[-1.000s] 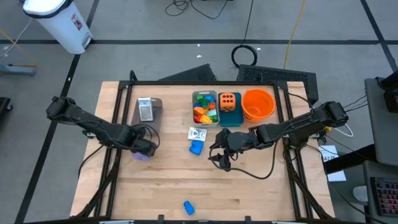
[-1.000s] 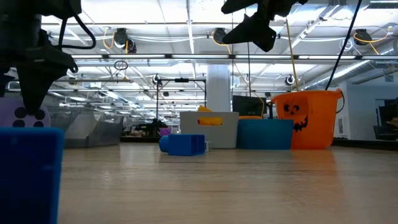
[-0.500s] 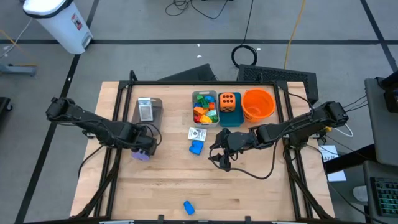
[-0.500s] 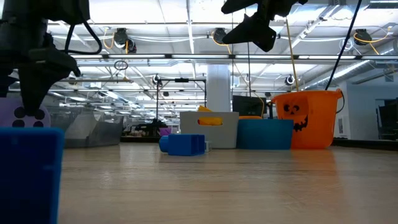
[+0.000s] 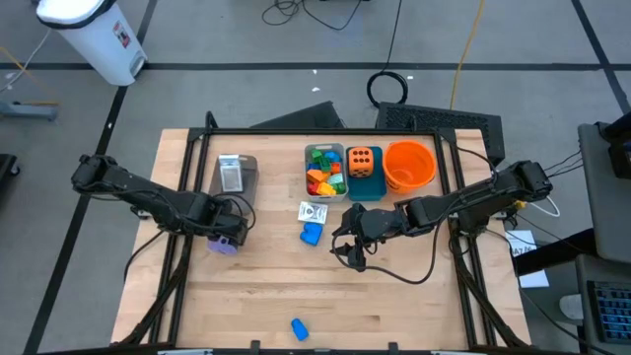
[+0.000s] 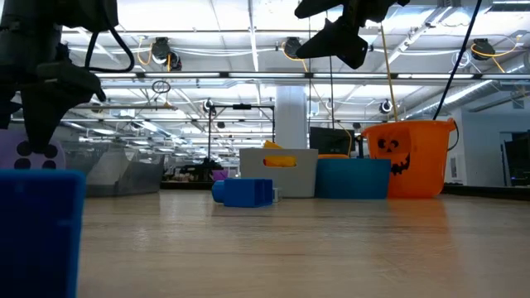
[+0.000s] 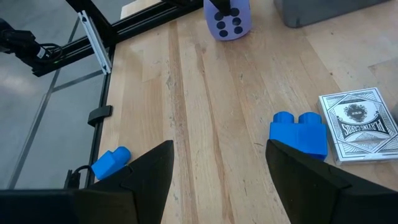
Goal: Pick & Place Toys
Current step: Put the purple dice into the blue bin
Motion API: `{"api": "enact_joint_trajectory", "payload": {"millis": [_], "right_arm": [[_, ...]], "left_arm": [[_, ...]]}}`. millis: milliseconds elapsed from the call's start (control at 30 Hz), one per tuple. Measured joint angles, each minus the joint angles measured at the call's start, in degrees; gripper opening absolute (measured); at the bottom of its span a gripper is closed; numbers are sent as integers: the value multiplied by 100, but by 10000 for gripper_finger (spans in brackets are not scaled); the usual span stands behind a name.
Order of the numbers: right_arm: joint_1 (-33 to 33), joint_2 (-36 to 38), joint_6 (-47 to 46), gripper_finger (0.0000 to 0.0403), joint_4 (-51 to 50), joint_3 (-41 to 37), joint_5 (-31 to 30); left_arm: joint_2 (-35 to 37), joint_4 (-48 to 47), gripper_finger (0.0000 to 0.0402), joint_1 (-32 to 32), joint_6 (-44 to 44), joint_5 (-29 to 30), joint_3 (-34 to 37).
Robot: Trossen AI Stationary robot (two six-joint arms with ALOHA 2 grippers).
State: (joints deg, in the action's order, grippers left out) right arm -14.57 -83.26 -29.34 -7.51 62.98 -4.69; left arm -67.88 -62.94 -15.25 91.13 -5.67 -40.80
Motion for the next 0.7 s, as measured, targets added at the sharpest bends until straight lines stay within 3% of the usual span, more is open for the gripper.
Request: {"api": "enact_joint_trajectory", "payload": {"millis": [167,433,700], "right_arm": [[0,0,0,247,4,0,0],[36,-2,19,247,325,0,28],[221,72,482,247,1318,3,35]], "left_arm": [[362,-7,333,-21,94,52,-89],[900,12,330,-222,305,811,-475],[1214,240,330,-417,278,2145,-1259]]}}
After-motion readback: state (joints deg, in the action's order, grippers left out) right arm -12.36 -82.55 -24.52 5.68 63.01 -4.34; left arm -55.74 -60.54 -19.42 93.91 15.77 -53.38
